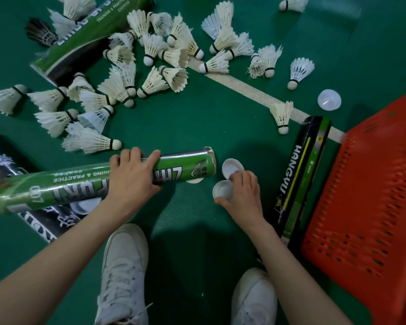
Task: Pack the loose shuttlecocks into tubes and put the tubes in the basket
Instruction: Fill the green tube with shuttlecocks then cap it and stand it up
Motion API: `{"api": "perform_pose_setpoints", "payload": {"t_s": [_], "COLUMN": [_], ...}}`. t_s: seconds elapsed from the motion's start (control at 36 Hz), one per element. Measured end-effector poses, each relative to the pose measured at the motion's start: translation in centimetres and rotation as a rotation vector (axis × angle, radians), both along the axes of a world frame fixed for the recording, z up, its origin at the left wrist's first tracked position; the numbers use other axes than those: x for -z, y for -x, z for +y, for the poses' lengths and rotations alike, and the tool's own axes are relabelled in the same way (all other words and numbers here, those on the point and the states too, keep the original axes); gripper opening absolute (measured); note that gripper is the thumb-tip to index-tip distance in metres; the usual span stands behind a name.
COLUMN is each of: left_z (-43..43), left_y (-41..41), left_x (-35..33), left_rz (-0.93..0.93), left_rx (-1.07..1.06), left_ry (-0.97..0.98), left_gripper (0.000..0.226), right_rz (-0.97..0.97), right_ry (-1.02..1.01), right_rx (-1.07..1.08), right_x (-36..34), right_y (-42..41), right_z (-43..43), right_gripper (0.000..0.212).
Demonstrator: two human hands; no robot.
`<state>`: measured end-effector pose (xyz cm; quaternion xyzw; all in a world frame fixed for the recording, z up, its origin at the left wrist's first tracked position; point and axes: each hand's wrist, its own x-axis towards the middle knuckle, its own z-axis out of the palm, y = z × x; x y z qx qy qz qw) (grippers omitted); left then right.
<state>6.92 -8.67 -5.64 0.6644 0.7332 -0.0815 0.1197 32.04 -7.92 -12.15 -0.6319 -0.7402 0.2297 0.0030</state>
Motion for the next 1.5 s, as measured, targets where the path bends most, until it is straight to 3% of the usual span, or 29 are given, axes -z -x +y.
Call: {"api": "perform_pose_setpoints", "payload": {"t_s": [0.11,0.28,0.42,0.5,0.56,0.72,0.81,0.97,1.08,1.19,1.28,1.39,1.44,1.5], "left_z": [-0.1,-0.1,-0.2,-0.2,-0.2,-0.1,0.0,0.3,0.3,0.5,0.8,1.4,1.7,2.0], "left_y": [-0.2,-0.1,0.0,-0.1,-0.2,-0.8,-0.8,-0.4,-0.4,0.1,0.4,0.2,-0.1,-0.4], "left_x": [-0.1,0.1,0.1,0.1,0.0,-0.5,-0.6,-1.2,-1.3,-1.7,-2.1,-2.5,-2.5,-2.4], "left_rz": [-0.01,-0.014,-0.034,-0.045,-0.063,-0.139,-0.18,-0.213,-0.238,-0.257,-0.24,-0.223,-0.219,-0.201], "left_rx": [-0.005,0.001,-0.002,0.004,0.016,0.072,0.093,0.069,0.083,0.099,0.116,0.098,0.088,0.095], "left_ry": [0.026,0.047,0.033,0.016,-0.005,-0.039,-0.069,-0.137,-0.217,-0.254,-0.273,-0.292,-0.284,-0.268], "left_gripper": [0.08,0.082,0.082,0.082,0.082,0.081,0.082,0.081,0.078,0.077,0.075,0.076,0.077,0.077], "right_rz": [0.078,0.439,0.824,1.102,1.256,1.339,1.314,1.171,1.227,1.255,1.233,1.247,1.259,1.318], "right_ry": [-0.065,0.05,0.069,0.261,0.371,0.523,0.538,0.414,0.279,0.275,0.304,0.304,0.288,0.276], "right_rx": [0.012,0.203,0.776,1.139,1.222,1.115,0.922,0.629,0.527,0.453,0.436,0.458,0.527,0.639], "right_x": [-0.1,-0.4,-2.2,-2.9,-3.2,-4.9,-5.4,-6.3,-7.1,-7.0,-6.6,-7.0,-7.1,-7.1], "right_y": [0.6,0.5,0.8,0.9,1.1,3.1,3.7,4.2,4.6,4.9,5.1,5.3,5.6,5.6], "right_z": [-0.2,0.1,1.4,3.4,4.3,5.1,5.0,4.5,4.4,3.9,3.9,5.0,5.6,6.1], "right_gripper": [0.034,0.026,0.018,0.01,0.011,0.013,0.028,0.068,0.063,0.073,0.075,0.058,0.051,0.06]}}
